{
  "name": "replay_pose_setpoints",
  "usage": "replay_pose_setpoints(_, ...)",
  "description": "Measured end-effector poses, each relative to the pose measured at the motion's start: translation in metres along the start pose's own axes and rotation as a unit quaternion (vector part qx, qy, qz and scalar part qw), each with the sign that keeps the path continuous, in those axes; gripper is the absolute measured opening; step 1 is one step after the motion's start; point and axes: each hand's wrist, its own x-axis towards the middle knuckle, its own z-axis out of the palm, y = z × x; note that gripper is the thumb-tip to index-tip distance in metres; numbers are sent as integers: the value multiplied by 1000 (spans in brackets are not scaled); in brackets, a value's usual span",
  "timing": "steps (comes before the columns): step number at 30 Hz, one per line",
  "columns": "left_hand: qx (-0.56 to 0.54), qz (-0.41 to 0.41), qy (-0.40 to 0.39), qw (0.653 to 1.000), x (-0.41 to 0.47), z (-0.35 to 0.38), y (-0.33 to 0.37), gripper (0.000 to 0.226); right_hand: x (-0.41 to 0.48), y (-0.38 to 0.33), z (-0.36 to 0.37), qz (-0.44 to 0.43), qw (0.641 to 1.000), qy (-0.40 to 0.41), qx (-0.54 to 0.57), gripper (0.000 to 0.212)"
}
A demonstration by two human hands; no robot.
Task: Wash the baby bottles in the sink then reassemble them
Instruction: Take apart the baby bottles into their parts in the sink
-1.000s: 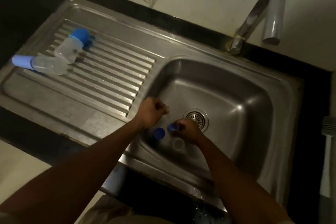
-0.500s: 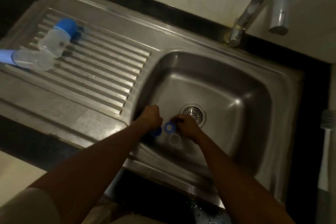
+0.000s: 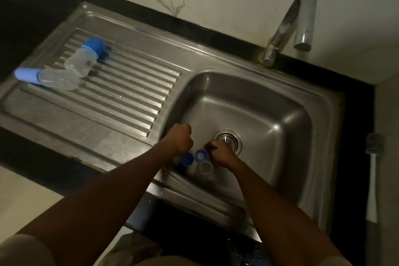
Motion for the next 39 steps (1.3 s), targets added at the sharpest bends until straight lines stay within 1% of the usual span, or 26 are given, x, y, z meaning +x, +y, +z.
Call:
replay_pose_setpoints(3,-27,38,61,997,-17,-17,2,38,-11,-1,-8,10,1000,25,1,29)
replay_pose_setpoints(6,-42,98,119,987,-42,-39,3,29,-23,-6,-26,10,998,64,18,25)
replay_pose_setpoints(8,-48,139,160,976,-59,-53,0,23,-28,-16,-43,-10,997,77,0,28)
replay_pose_setpoints(10,-34,156,197,967,-75,-64,-5,20,-31,-36,-59,-39,995,93,-9,29)
replay_pose_setpoints(13,-5,161,235,958,-94,-77,-14,32,-30,-79,-76,-107,983,141,-48,25)
replay_pose_setpoints(14,3,158,248,956,-99,-82,-20,33,-32,-97,-80,-128,979,146,-60,25)
replay_pose_setpoints(17,7,151,281,948,-105,-100,-43,26,-34,-150,-83,-169,973,134,-83,24)
replay_pose_setpoints(20,15,139,287,948,-102,-120,-74,28,-28,-193,-76,-197,964,147,-105,26)
replay_pose_setpoints(24,6,141,298,944,-82,-144,-115,23,-20,-237,-64,-188,957,162,-152,27)
replay_pose_setpoints(28,-6,155,297,942,-58,-173,-148,22,-6,-292,-41,-193,955,156,-161,28)
replay_pose_setpoints(31,15,155,344,926,-40,-193,-173,21,3,-334,-13,-209,953,153,-158,25)
replay_pose_setpoints(33,36,134,369,919,-26,-207,-190,23,6,-358,6,-214,953,142,-160,23)
replay_pose_setpoints(35,57,109,375,919,-13,-220,-204,29,9,-376,23,-214,953,135,-168,23)
replay_pose_setpoints(37,70,67,360,928,-2,-230,-212,39,14,-386,36,-213,953,128,-172,26)
replay_pose_setpoints(39,73,-5,317,945,12,-239,-218,52,18,-393,46,-210,955,124,-169,30)
